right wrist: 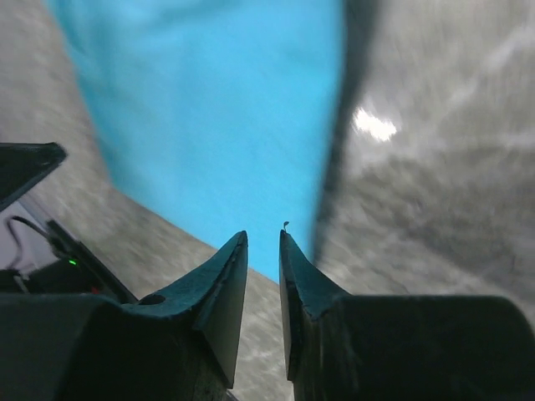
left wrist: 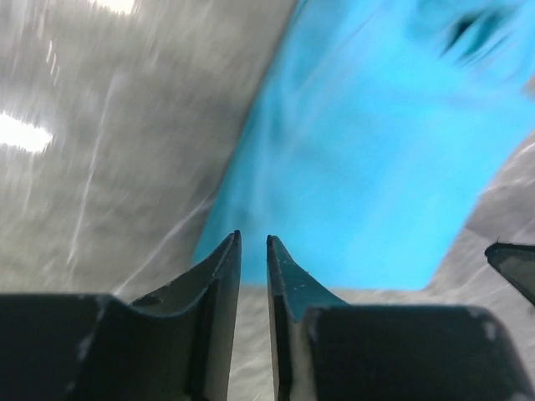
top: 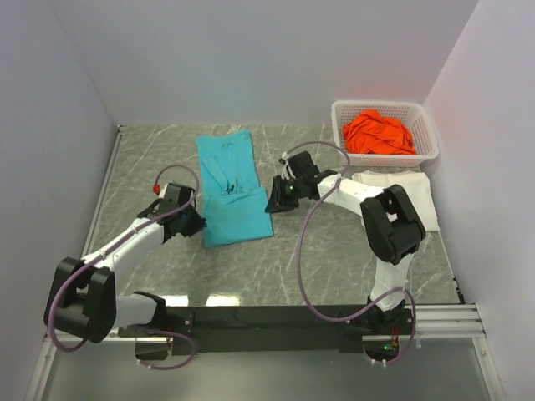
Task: Fold and stack the t-shirts
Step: Fold the tshirt
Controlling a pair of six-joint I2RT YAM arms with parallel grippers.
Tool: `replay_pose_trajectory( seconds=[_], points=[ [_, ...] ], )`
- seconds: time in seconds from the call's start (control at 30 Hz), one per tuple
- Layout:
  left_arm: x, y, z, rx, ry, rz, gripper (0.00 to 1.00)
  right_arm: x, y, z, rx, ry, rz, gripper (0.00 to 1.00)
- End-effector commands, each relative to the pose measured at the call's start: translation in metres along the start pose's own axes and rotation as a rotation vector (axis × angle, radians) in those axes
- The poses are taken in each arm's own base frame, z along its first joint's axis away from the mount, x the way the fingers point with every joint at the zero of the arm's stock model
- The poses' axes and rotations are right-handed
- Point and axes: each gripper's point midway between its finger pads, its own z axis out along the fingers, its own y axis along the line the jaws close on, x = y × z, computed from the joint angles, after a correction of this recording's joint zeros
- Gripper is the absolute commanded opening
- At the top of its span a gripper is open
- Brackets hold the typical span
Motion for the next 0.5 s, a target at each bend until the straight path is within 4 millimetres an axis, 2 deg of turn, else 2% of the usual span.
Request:
replay_pose_trajectory(
  seconds=[0.0, 0.03, 0.07, 0.13, 0.17, 0.2, 0.23, 0.27, 0.33, 0.43, 0.47],
  points=[
    [-0.044, -0.047, -0.002, 0.134, -0.092, 0.022, 0.24, -0.055, 0.033, -0.015, -0.092, -0.128, -0.069, 0.29],
    [-0.047, -0.053, 0.001, 0.147, -0.085, 0.026, 0.23, -0.071, 0.039, -0.017, -0.113, -0.161, -0.077, 0.28],
    [-0.051, -0.054, 0.013, 0.142, -0.077, 0.026, 0.21, -0.075, 0.038, -0.011, -0.123, -0.155, -0.068, 0.27],
    [-0.066, -0.063, 0.02, 0.157, -0.094, 0.028, 0.17, -0.092, 0.039, -0.004, -0.139, -0.175, -0.067, 0.27],
    [-0.064, -0.062, 0.032, 0.144, -0.069, 0.029, 0.16, -0.097, 0.039, -0.001, -0.141, -0.176, -0.065, 0.26],
    [-0.073, -0.071, 0.035, 0.167, -0.083, 0.034, 0.15, -0.102, 0.038, 0.002, -0.147, -0.174, -0.061, 0.25],
    [-0.074, -0.072, 0.04, 0.162, -0.079, 0.034, 0.14, -0.112, 0.042, 0.002, -0.157, -0.188, -0.065, 0.25],
    [-0.073, -0.067, 0.053, 0.139, -0.057, 0.031, 0.12, -0.112, 0.036, 0.013, -0.153, -0.171, -0.053, 0.25],
    [-0.08, -0.069, 0.063, 0.136, -0.063, 0.033, 0.1, -0.12, 0.035, 0.018, -0.164, -0.177, -0.049, 0.25],
    [-0.084, -0.058, 0.082, 0.111, -0.052, 0.003, 0.07, -0.119, 0.013, 0.042, -0.147, -0.148, -0.004, 0.24],
    [-0.085, -0.048, 0.089, 0.095, -0.038, -0.022, 0.07, -0.121, 0.004, 0.045, -0.135, -0.151, 0.014, 0.24]
  ],
)
